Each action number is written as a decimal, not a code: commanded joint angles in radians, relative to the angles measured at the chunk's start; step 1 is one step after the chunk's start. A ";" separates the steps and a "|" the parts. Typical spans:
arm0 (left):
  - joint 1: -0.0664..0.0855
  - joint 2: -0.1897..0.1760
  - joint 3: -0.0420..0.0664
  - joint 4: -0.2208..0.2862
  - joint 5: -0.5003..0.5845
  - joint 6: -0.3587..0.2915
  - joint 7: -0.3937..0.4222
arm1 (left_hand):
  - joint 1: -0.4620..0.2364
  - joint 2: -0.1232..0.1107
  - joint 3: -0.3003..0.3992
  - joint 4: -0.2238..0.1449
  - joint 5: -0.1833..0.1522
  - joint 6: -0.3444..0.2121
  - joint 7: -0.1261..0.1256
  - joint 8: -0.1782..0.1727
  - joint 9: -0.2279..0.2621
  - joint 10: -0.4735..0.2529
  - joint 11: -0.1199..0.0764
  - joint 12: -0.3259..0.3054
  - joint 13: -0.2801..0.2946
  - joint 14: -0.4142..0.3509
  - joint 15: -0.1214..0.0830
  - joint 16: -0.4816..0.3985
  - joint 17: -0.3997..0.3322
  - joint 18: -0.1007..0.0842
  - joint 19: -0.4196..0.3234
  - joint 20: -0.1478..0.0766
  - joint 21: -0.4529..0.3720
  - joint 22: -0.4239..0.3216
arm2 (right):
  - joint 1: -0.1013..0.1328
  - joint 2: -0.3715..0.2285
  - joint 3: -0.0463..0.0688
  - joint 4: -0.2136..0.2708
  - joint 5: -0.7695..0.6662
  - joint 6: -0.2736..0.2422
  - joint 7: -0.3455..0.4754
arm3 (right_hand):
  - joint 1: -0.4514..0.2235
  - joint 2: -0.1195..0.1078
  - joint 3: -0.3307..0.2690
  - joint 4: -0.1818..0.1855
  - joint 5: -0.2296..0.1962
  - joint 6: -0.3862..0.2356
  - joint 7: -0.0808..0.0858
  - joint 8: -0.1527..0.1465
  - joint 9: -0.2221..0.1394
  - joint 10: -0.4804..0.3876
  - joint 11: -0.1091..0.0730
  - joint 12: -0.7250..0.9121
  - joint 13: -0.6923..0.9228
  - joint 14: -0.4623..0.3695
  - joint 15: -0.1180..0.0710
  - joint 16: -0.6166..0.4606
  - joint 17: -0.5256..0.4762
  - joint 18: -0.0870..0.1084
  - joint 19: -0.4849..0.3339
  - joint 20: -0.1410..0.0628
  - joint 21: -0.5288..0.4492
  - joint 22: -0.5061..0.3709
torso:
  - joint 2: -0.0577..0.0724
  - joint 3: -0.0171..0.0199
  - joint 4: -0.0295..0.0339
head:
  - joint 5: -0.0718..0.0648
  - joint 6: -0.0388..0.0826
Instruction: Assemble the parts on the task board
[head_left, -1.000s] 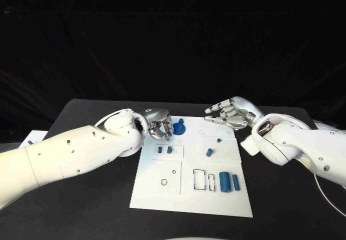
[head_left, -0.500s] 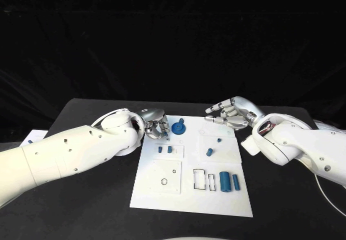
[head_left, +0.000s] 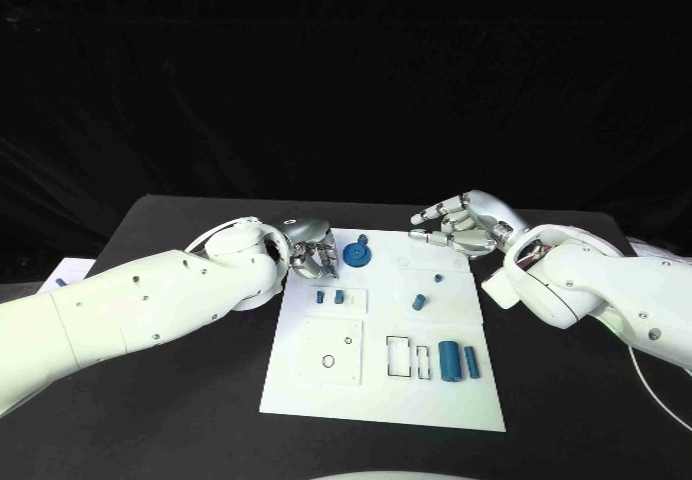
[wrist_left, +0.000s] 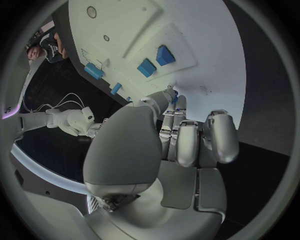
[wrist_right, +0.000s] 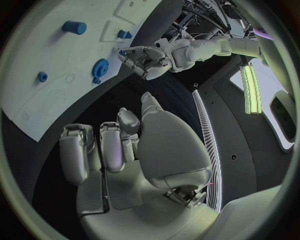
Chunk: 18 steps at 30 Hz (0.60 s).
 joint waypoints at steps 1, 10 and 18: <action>-0.001 0.005 -0.001 0.001 0.007 0.028 0.002 | -0.008 -0.001 0.006 0.002 -0.001 0.007 0.000 -0.005 -0.001 0.004 0.000 -0.003 0.001 0.032 -0.002 0.004 -0.002 -0.008 0.006 -0.001 0.005 0.042 | -0.001 0.001 0.000 0.002 -0.007 0.006 0.009 | -0.001 0.008 -0.006 -0.002 0.007 0.008 0.001 0.002 0.001 0.000 -0.006 0.002 0.001 0.047 -0.002 -0.004 0.001 0.013 -0.005 -0.002 -0.003 0.102 | 0.000 -0.0002 0.0002 | 0.000 -0.001; -0.002 0.014 -0.006 0.000 0.007 0.041 0.001 | -0.010 -0.001 0.007 0.002 -0.002 0.007 -0.001 -0.005 -0.002 0.004 0.000 -0.003 0.002 0.031 -0.003 0.004 -0.004 -0.008 0.006 -0.001 0.005 0.042 | -0.001 0.001 0.000 0.002 -0.007 0.006 0.009 | -0.001 0.008 -0.006 -0.002 0.007 0.008 0.001 0.002 0.001 0.000 -0.006 0.002 0.001 0.047 -0.002 -0.004 0.001 0.013 -0.005 -0.002 -0.003 0.102 | -0.001 -0.0002 0.0000 | -0.001 -0.001; -0.003 0.022 -0.011 -0.005 0.007 0.045 -0.001 | -0.010 -0.001 0.007 0.002 -0.003 0.007 -0.001 -0.005 -0.002 0.004 0.000 -0.004 0.002 0.031 -0.003 0.004 -0.003 -0.008 0.005 -0.001 0.004 0.041 | -0.001 0.002 0.000 0.002 -0.007 0.007 0.009 | -0.001 0.008 -0.006 -0.002 0.007 0.008 0.001 0.002 0.001 0.000 -0.006 0.002 0.001 0.047 -0.002 -0.004 0.001 0.013 -0.005 -0.002 -0.003 0.102 | 0.000 -0.0007 -0.0008 | -0.002 -0.002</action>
